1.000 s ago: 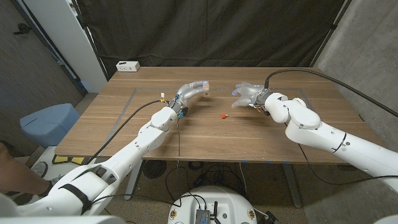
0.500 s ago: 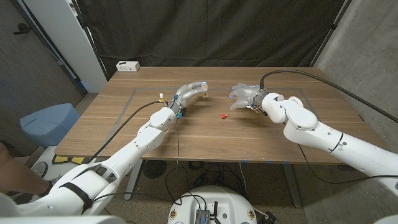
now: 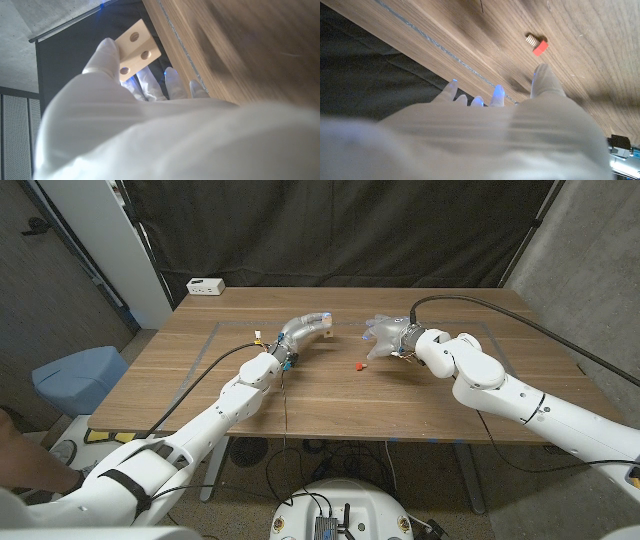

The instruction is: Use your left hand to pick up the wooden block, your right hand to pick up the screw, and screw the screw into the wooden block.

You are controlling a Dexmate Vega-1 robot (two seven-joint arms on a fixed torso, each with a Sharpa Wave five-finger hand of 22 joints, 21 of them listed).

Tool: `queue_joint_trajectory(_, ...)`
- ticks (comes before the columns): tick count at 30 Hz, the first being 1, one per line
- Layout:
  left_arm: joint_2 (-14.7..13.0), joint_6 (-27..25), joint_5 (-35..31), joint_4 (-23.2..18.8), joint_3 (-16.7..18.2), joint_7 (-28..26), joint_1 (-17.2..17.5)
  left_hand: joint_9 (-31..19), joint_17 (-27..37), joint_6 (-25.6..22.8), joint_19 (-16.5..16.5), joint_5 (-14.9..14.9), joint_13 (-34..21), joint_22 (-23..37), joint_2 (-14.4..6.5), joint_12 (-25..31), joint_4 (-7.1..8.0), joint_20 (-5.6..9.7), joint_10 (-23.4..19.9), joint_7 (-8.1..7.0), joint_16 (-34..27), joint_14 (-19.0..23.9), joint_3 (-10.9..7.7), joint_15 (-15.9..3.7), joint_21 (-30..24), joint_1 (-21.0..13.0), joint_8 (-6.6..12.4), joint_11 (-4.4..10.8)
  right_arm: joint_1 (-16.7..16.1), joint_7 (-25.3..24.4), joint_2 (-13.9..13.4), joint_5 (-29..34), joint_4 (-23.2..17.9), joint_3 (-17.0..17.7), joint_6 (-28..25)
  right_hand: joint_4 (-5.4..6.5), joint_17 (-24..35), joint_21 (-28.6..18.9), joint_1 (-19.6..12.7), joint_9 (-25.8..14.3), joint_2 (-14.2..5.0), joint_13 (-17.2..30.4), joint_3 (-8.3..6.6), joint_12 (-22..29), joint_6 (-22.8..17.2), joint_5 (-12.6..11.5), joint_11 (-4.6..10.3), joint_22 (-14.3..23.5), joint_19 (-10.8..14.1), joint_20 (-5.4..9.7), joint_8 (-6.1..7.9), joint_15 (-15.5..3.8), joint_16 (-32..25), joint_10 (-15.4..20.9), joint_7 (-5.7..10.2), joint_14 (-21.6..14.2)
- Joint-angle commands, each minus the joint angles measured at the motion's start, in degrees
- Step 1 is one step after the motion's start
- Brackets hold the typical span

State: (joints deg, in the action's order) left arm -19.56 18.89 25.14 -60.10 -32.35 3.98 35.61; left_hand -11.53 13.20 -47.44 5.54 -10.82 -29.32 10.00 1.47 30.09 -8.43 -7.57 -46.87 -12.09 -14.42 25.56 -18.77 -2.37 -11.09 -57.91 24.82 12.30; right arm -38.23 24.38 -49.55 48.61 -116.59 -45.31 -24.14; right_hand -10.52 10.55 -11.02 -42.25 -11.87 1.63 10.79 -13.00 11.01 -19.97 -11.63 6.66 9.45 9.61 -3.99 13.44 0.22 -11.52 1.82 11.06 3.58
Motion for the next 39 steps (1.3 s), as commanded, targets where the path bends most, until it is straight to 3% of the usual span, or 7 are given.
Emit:
queue_joint_trajectory(1, 0.76, 0.56, 0.01, 2.53, -0.46, 1.20, -1.31, -0.43, 0.09, -3.24, 0.26, -0.41, -1.16, 0.23, -1.25, 0.31, 0.18, 0.02, -0.77, 1.54, -0.33, 0.30, -0.06, -6.49, -0.26, -0.51, 0.96, 0.46, 0.32, 0.66, 2.04, 3.32, 2.51, -0.41, 4.50, -0.05, 0.33, -0.31, -1.40, -0.43, 0.35, 0.29, -0.70, -0.18, -0.17, 0.30, 0.05, 0.15, 0.85, -0.07, 0.54, -0.13, -0.35, -0.42, 0.00, -0.46)
queue_joint_trajectory(11, 1.55, 1.80, -0.48, 4.48, -0.70, 1.25, -2.19, -0.44, 0.18, -3.39, 0.30, -0.44, -1.15, 0.24, -1.38, 0.10, 0.21, 0.12, -0.78, 1.47, -0.38, 0.29, 0.08, -6.46, -0.28, -0.47, 1.01, 0.45, 1.53, 0.40, 3.57, 4.41, 5.34, -0.78, 8.78, -0.12, 0.41, -0.23, -3.91, -0.86, 1.17, 0.36, -1.69, -0.07, -1.33, 0.42, 0.60, 0.14, 1.51, -0.06, 1.44, -0.21, -0.44, -0.23, 0.99, -1.02)
queue_joint_trajectory(20, 1.49, 1.50, -0.62, 4.39, -0.83, 1.28, -2.26, -0.44, 0.22, -3.28, 0.26, -0.45, -1.12, 0.25, -1.42, -0.03, 0.20, 0.14, -0.83, 1.42, -0.42, 0.32, 0.18, -6.48, -0.27, -0.47, 0.96, 0.45, 2.02, -1.20, 3.39, 4.29, 7.21, -0.54, 13.39, -0.06, 0.47, -0.26, -5.24, -1.16, 1.65, 0.40, -2.23, -0.03, -2.31, 0.54, 0.92, 0.14, 2.09, 0.02, 2.13, -0.54, -0.53, -0.11, 1.30, -1.44)
queue_joint_trajectory(39, 1.04, 0.80, -0.96, 3.54, -0.97, 0.90, -2.07, -0.46, 0.32, -3.80, 0.29, -0.51, -1.17, 0.26, -1.71, -0.22, 0.26, 0.24, -1.18, 1.61, -0.47, 0.28, 0.39, -6.42, -0.29, -0.43, 1.16, 0.45, 3.34, -0.87, 4.65, 4.80, 10.44, -0.79, 17.47, 0.35, 0.65, 0.00, -7.19, -2.22, 3.10, 0.52, -2.99, -0.40, -1.04, 0.88, 0.19, 0.16, 2.54, 0.44, 2.70, -0.58, -0.40, -1.28, 0.25, -1.57)
